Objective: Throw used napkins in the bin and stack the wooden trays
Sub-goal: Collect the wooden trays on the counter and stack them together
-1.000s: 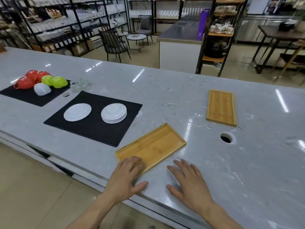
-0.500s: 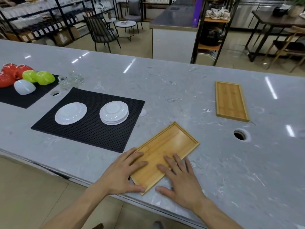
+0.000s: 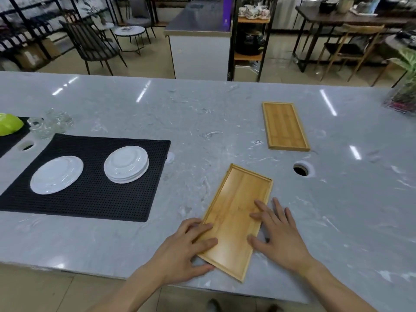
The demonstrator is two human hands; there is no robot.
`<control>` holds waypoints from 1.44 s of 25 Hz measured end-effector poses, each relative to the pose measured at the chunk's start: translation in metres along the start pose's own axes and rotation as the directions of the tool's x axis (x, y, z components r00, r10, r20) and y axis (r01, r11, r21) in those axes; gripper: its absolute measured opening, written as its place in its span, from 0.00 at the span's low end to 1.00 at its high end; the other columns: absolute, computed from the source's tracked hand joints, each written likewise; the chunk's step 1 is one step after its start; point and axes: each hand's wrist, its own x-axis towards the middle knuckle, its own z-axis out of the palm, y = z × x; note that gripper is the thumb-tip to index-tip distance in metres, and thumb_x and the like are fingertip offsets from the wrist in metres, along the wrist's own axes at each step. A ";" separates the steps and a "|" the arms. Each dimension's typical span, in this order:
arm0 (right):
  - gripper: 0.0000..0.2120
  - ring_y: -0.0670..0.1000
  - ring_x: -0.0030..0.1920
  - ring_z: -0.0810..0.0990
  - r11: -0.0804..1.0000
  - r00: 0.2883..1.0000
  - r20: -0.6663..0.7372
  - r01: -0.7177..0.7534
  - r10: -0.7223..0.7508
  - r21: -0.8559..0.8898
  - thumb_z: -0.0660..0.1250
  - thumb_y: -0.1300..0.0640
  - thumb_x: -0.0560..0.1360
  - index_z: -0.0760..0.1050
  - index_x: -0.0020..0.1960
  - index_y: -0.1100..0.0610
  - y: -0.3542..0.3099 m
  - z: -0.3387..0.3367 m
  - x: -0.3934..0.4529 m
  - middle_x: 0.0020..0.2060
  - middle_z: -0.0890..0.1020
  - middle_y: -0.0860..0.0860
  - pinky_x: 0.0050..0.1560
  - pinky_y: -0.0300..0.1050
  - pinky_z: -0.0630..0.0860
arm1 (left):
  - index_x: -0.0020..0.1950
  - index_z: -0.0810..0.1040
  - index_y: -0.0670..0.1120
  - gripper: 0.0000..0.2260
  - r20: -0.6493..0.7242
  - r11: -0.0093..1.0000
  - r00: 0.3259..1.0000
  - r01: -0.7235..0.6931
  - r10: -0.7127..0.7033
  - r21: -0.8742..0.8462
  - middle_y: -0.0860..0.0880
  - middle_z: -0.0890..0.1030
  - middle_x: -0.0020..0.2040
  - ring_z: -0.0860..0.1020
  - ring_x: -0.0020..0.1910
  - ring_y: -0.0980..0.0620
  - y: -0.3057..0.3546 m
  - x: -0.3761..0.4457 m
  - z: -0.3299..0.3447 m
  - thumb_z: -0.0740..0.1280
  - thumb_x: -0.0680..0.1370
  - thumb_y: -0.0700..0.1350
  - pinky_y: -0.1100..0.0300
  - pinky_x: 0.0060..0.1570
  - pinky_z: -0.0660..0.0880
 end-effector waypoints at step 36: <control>0.28 0.51 0.78 0.43 0.986 0.999 0.016 0.036 -0.034 -0.165 0.42 0.32 0.76 0.39 0.74 0.32 0.272 -0.093 -0.041 0.78 0.52 0.41 0.72 0.68 0.37 | 0.77 0.53 0.62 0.40 0.273 0.978 0.957 -0.144 0.099 0.154 0.54 0.50 0.80 0.44 0.79 0.44 0.162 0.195 0.101 0.56 0.69 0.77 0.43 0.75 0.42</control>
